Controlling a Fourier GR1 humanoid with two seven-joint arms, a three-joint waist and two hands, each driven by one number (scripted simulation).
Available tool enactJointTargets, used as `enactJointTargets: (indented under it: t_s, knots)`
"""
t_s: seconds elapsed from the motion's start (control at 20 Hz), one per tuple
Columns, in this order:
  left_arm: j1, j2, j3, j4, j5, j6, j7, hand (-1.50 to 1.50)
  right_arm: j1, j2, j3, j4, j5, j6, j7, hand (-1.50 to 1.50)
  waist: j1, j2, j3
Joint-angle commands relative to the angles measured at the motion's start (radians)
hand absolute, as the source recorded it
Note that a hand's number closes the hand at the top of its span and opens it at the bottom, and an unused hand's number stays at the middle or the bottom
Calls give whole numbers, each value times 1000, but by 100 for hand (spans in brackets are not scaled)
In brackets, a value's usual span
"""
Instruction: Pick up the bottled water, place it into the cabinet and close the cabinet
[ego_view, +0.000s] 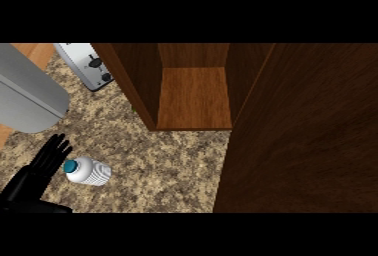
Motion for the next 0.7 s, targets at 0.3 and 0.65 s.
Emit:
enactJointTargets:
  t_s: [0.3,0.65]
  knots:
    - [-129,19,-33,404,-156,15,-326,-150,-83,-19,-38,-69,49,-18,79,-150,5,2,0]
    - [-236,36,-40,615,-200,56,-479,-150,-24,-47,31,-115,105,-50,100,-150,1,1,0]
